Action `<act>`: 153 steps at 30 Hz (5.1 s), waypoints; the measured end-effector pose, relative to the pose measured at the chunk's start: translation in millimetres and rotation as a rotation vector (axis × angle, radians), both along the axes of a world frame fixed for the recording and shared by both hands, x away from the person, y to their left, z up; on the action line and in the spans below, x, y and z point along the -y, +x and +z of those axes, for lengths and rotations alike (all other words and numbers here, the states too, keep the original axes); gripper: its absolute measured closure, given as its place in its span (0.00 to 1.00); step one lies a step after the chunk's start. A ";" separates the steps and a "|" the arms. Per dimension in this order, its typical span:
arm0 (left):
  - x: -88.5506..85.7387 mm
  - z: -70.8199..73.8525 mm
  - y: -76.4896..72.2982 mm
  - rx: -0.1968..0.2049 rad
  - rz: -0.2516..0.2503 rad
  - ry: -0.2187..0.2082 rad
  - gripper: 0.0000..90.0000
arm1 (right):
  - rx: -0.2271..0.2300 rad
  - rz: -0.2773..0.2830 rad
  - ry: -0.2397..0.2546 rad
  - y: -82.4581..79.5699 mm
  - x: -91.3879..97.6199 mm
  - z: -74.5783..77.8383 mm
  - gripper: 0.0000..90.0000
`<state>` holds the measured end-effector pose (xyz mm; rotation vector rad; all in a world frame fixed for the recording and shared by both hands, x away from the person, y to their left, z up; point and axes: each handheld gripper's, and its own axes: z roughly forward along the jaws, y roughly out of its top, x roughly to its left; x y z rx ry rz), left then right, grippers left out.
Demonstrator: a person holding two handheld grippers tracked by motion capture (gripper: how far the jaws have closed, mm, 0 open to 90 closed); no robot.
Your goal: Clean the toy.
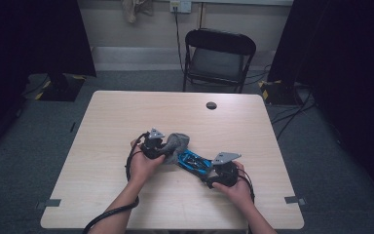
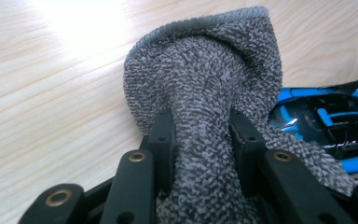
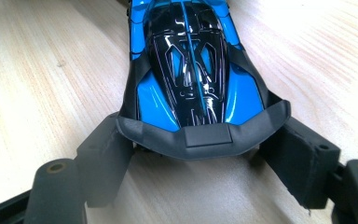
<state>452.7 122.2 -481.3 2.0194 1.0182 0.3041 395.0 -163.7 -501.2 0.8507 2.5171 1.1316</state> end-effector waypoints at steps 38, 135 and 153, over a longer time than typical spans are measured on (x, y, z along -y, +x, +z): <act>23.0 5.5 -12.7 0.022 -0.094 -0.028 0.74 | 0.000 0.001 -0.001 0.0 0.1 0.0 0.28; 37.6 -11.5 -94.5 0.027 -0.367 0.041 0.70 | -0.107 0.028 0.063 30.8 -7.3 22.7 0.43; 34.5 -11.5 -79.4 0.007 -0.287 0.028 0.76 | -0.114 0.036 0.049 30.1 -4.7 24.1 0.45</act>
